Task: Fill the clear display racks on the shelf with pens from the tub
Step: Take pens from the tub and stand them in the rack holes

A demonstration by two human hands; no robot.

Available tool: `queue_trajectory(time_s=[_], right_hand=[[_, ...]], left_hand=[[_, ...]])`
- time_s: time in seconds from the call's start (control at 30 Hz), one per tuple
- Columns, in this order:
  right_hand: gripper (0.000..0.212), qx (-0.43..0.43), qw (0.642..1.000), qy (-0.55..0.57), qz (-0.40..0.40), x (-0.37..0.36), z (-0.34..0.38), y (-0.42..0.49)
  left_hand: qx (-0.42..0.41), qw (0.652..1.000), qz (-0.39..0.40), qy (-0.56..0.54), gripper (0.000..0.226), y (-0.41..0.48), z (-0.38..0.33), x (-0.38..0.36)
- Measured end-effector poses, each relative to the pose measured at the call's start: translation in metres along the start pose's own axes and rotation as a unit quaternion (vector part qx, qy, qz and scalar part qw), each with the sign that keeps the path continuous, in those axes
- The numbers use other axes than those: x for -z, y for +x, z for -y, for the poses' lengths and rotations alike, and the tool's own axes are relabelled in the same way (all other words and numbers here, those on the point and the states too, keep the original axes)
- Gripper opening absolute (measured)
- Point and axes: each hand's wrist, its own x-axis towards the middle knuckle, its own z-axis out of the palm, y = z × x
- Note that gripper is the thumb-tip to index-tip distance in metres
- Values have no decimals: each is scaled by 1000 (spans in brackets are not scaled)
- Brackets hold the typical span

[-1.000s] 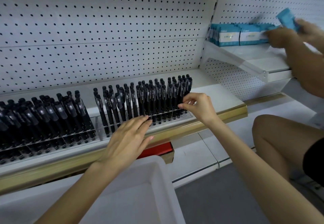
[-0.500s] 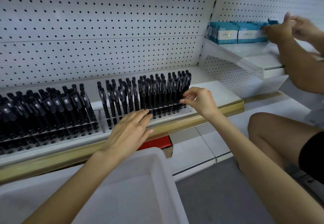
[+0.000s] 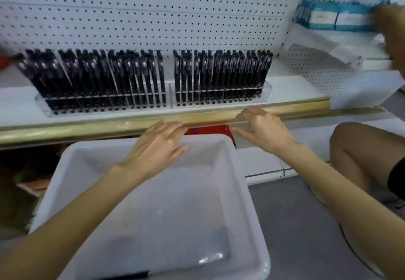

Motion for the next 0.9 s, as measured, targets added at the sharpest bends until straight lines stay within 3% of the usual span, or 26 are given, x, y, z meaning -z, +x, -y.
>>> queue_trajectory(time_s=[0.23,0.4,0.6,0.8,0.9], right_hand=[[52,104,984,88,117,-69,103,-50],[50,182,945,132,240,-119,167,-72],[37,209,873,213,387,-156,223,-92],[32,169,816,281,476,-171,256,-103],[29,149,806,289,494,-176,261,-105]], left_hand=[[86,991,100,-6,59,-139,33,-30],[113,982,153,3,71,-218,54,-43],[134,986,97,33,63,-248,58,-30],[161,985,65,4,55,-258,57,-39],[164,984,63,-2,55,-260,57,-41]])
